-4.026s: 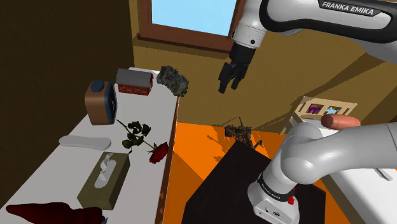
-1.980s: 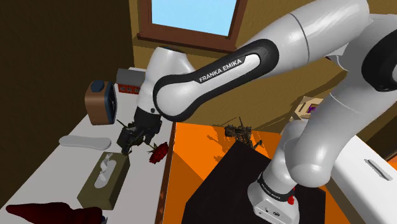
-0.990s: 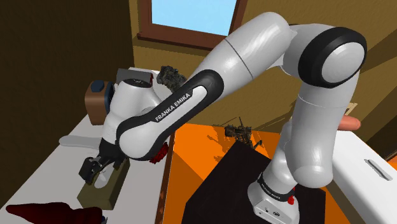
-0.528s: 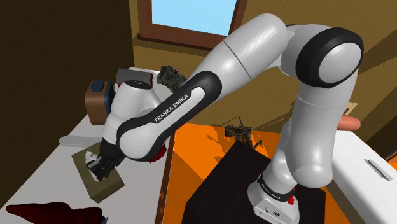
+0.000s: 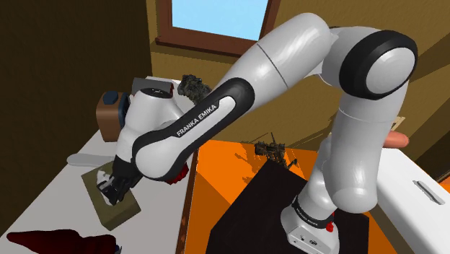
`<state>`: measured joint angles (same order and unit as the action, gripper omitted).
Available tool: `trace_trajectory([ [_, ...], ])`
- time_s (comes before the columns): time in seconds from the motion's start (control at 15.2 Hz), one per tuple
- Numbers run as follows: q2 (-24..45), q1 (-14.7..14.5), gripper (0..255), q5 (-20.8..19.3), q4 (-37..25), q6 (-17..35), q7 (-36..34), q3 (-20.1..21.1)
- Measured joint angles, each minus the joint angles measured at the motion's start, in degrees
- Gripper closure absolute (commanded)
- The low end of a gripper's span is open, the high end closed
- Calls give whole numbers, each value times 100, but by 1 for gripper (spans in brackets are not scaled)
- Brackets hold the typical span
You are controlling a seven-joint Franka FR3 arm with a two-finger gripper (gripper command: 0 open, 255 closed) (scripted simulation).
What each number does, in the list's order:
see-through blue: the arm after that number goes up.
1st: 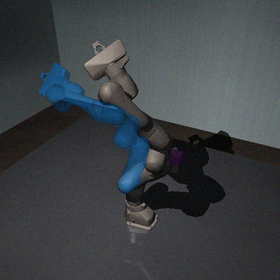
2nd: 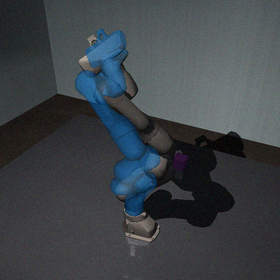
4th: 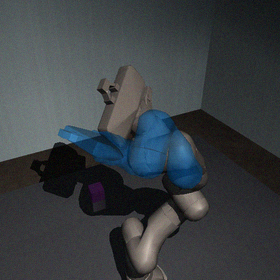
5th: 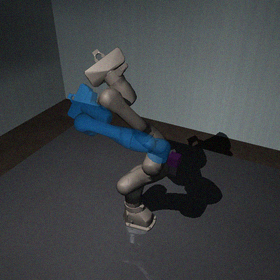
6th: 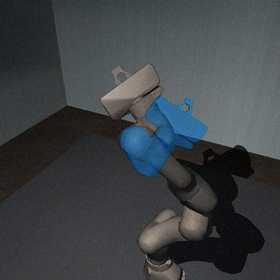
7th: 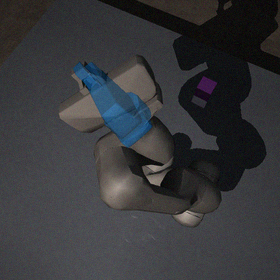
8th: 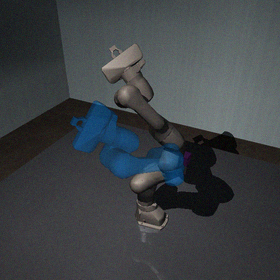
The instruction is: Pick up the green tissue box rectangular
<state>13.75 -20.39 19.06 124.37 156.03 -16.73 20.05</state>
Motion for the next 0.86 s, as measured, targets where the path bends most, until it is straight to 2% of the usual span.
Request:
trace_trajectory([
  [0.86, -619, 35, 255, -79, -273, -875, -241, -30],
])
